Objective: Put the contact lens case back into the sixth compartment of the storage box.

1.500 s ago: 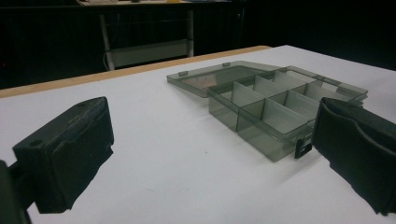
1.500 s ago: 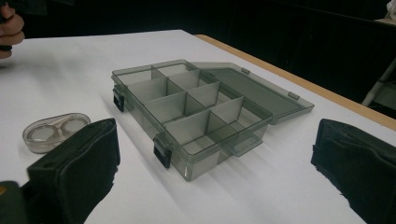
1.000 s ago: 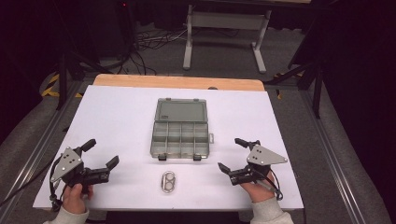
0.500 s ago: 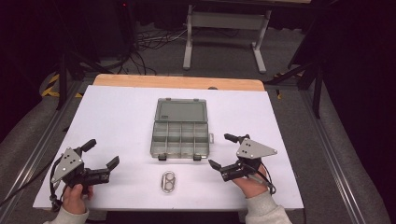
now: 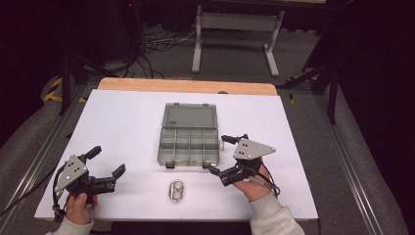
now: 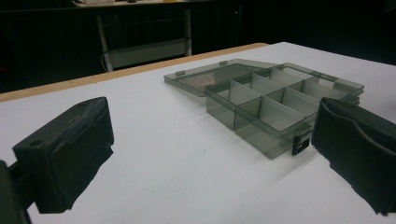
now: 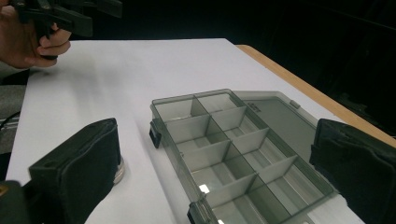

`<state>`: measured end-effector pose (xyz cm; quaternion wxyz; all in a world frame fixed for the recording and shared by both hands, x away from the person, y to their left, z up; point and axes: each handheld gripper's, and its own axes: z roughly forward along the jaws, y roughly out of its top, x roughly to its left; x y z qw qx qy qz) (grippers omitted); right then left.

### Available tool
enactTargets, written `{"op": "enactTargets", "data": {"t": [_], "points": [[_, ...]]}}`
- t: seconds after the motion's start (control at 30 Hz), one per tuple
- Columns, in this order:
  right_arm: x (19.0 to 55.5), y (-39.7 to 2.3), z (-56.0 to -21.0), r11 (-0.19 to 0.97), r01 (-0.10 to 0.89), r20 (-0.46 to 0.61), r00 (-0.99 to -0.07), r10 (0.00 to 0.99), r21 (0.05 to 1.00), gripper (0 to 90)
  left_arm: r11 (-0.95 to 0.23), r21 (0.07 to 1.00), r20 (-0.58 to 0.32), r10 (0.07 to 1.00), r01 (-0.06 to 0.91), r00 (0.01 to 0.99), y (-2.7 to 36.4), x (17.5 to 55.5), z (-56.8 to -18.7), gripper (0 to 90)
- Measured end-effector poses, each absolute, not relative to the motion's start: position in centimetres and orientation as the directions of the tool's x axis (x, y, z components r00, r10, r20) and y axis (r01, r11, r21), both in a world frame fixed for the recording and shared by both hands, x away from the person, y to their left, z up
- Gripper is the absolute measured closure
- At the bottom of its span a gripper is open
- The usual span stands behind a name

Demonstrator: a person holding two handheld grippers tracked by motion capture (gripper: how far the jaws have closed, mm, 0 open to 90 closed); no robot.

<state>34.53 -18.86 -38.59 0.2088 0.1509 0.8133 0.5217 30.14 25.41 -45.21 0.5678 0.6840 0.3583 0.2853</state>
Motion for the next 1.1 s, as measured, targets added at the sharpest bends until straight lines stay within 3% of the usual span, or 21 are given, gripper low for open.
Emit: {"op": "enactTargets", "data": {"t": [1.1], "points": [[36.6, -13.1, -37.6, 0.481, -0.012, -0.191, -0.926, 0.326, 0.877, 2.5, -0.099, 0.982, -0.015, 0.813, 0.164, 0.582, 25.4, 30.1, -45.2, 0.0]]}}
